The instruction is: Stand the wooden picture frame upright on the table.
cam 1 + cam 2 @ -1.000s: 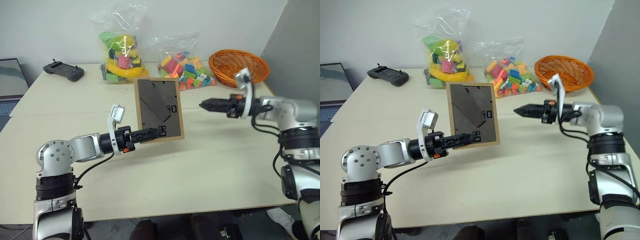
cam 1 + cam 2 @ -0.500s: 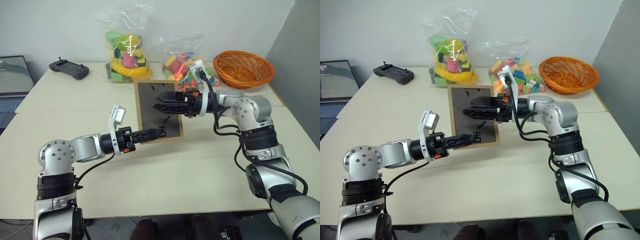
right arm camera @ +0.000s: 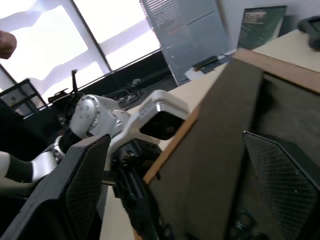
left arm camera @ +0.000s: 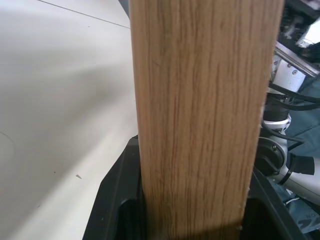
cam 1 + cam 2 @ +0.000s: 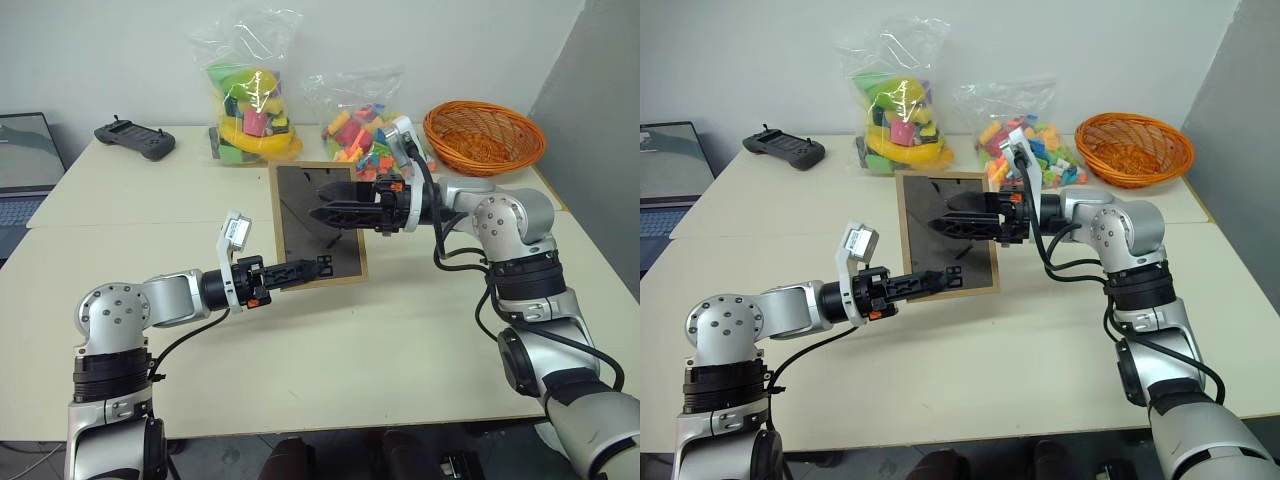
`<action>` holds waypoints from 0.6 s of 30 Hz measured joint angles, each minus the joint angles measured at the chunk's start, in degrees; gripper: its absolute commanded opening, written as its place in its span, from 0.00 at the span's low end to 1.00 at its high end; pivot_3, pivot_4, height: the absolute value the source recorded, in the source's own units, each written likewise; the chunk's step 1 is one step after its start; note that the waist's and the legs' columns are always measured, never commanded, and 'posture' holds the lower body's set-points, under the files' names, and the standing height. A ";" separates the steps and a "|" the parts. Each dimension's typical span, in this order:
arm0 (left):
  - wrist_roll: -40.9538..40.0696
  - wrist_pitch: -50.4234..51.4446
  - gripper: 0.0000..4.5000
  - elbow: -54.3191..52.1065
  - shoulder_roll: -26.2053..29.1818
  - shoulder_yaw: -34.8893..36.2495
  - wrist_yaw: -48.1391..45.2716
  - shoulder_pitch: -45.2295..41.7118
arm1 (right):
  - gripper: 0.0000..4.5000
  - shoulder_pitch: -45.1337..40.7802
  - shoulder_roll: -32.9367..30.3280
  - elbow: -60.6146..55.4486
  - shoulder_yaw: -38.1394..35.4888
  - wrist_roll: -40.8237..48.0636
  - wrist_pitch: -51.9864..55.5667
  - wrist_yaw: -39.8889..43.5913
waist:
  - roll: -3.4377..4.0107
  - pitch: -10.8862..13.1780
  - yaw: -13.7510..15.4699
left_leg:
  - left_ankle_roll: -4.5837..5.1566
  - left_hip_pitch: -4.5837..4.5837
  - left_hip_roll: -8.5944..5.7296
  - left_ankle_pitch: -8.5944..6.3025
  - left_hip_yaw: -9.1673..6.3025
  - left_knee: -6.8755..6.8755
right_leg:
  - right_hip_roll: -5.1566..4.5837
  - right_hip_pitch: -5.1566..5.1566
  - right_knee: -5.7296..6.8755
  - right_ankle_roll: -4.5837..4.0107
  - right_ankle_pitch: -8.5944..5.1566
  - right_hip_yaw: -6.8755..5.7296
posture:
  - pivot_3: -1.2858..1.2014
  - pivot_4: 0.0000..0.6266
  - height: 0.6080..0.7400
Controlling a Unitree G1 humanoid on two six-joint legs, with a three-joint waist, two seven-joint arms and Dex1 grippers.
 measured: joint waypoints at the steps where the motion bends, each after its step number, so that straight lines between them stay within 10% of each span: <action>1: 0.09 -0.02 0.29 0.00 0.00 0.00 0.01 0.01 | 1.00 -0.10 0.13 0.42 0.00 -0.37 -0.75 -0.05 | 0.00 0.00 -0.03 | 0.00 0.00 0.01 0.00 0.00 0.00 | 0.00 0.00 0.00 0.00 0.00 0.00 | 0.52 0.24 1.00; 18: 0.19 -0.14 0.29 -0.60 0.20 -0.21 -0.58 0.20 | 1.00 -0.02 -0.37 -6.99 -0.52 6.68 6.97 3.21 | 0.00 0.00 0.04 | 0.17 0.00 0.00 -0.10 -0.05 0.00 | 0.00 0.00 -0.01 0.00 0.00 -0.02 | 0.52 0.24 1.00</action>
